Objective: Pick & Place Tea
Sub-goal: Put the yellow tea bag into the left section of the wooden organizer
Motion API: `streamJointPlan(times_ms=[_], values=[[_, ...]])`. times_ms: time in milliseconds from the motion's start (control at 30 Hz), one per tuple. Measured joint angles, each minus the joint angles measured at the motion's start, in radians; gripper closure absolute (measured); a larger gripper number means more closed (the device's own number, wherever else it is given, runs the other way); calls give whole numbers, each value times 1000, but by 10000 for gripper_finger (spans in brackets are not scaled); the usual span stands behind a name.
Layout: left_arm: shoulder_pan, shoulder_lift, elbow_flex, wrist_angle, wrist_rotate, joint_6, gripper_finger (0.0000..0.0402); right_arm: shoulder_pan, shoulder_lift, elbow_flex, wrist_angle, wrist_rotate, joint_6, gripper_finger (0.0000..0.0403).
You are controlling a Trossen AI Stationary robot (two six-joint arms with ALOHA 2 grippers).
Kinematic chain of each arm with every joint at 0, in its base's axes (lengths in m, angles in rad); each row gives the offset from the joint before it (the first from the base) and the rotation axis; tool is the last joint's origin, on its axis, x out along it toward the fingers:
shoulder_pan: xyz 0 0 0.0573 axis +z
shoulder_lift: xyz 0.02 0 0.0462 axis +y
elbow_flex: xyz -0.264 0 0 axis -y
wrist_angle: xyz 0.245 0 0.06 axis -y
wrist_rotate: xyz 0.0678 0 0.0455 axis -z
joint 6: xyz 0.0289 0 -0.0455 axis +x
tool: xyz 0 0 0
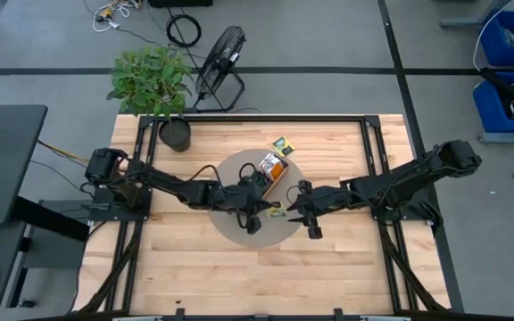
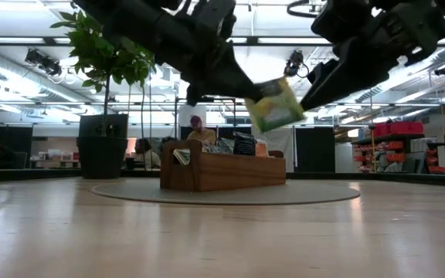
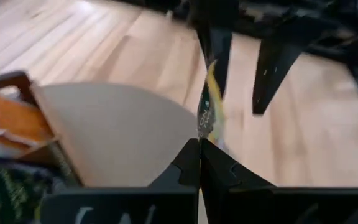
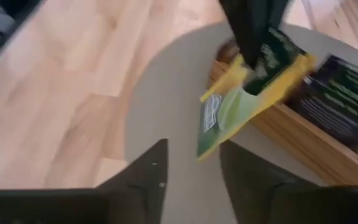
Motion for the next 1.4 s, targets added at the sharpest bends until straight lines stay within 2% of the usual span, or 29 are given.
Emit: streamJointPlan(times_ms=[133, 233, 333, 467, 567, 733, 967, 1267, 1400], values=[[-10, 0, 0, -78, -125, -53, 400, 0, 0, 0, -43, 56, 34, 196], [-19, -7, 0, -98, -178, -74, 400, 0, 0, 0, -62, 91, 41, 180], [-35, -44, 0, -146, -230, -125, 400, 0, -2, 0, -64, 101, 40, 178], [-85, -103, 0, -249, -389, -178, 400, 0, -3, 0, -61, 101, 33, 189], [-127, -127, 0, -307, -454, -226, 400, 0, -4, -4, -58, 100, 22, 198], [-161, -125, -1, -424, -481, -345, 401, 0, -4, -30, -16, 97, 12, 210], [-168, -124, -1, -476, -563, -389, 401, 0, -4, -50, 7, 97, 18, 221], [-143, -123, -60, -459, -556, -508, 401, 0, -4, -69, 18, 97, 19, 234], [-138, -122, -116, -377, -532, -536, 400, 0, -8, -69, 22, 96, 17, 240]])
